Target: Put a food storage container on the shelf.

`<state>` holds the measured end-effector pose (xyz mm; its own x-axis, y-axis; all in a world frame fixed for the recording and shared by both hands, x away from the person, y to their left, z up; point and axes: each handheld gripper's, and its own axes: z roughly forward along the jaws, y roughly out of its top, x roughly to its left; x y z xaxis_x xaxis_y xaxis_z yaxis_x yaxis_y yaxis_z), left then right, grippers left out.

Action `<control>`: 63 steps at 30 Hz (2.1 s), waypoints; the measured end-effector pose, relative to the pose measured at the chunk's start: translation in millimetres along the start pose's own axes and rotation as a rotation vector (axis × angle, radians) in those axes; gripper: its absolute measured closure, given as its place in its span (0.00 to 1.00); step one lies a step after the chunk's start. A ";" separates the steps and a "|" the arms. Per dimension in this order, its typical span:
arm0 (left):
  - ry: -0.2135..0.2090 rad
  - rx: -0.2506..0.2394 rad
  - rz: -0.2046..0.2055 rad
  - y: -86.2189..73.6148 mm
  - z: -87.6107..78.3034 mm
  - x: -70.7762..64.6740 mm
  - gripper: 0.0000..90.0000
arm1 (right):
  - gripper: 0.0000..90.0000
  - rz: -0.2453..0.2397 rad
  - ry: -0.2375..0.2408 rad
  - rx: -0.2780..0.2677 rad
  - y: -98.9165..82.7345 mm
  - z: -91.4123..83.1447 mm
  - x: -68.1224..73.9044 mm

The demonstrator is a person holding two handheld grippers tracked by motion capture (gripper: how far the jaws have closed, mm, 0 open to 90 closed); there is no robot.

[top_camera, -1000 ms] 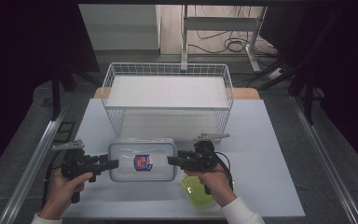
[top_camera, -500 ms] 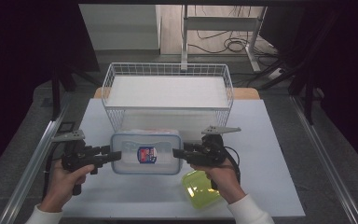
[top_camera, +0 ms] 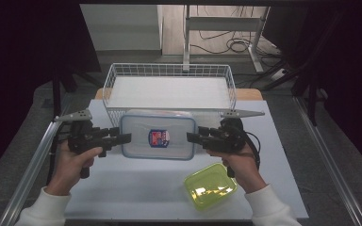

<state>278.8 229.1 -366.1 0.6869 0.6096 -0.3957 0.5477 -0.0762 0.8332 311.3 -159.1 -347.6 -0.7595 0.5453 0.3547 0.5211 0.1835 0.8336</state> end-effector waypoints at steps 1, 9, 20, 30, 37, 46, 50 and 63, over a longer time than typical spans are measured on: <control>0.000 0.000 0.000 0.0 0.0 0.0 0.56 | 0.58 -0.002 -0.002 -0.002 2.9 -1.4 -1.0; -0.001 -0.013 0.025 33.2 5.5 0.5 0.56 | 0.58 -0.018 -0.009 -0.018 28.7 -9.6 -8.7; 0.002 -0.044 0.044 84.8 9.4 6.9 0.56 | 0.58 -0.050 -0.023 -0.040 79.8 -16.4 -20.1; 0.010 -0.032 0.018 113.2 27.9 27.6 0.55 | 0.58 -0.020 -0.023 -0.017 111.6 -7.9 -47.7; 0.018 -0.014 -0.015 115.3 45.3 42.0 0.55 | 0.57 0.028 -0.020 0.020 117.5 6.4 -76.5; -0.006 0.005 -0.059 118.0 59.8 61.7 0.55 | 0.58 0.075 -0.002 0.009 117.6 13.8 -96.8; -0.016 0.002 -0.089 120.3 62.0 67.7 0.55 | 0.57 0.098 -0.013 -0.021 118.1 18.1 -101.2; 0.000 0.000 -0.161 128.4 74.6 80.1 0.47 | 0.52 0.223 -0.062 -0.046 122.7 32.0 -110.1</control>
<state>439.8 209.3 -319.6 0.5905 0.6137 -0.5242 0.6508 0.0221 0.7590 471.3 -170.5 -297.9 -0.6012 0.6177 0.5069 0.6539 0.0157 0.7564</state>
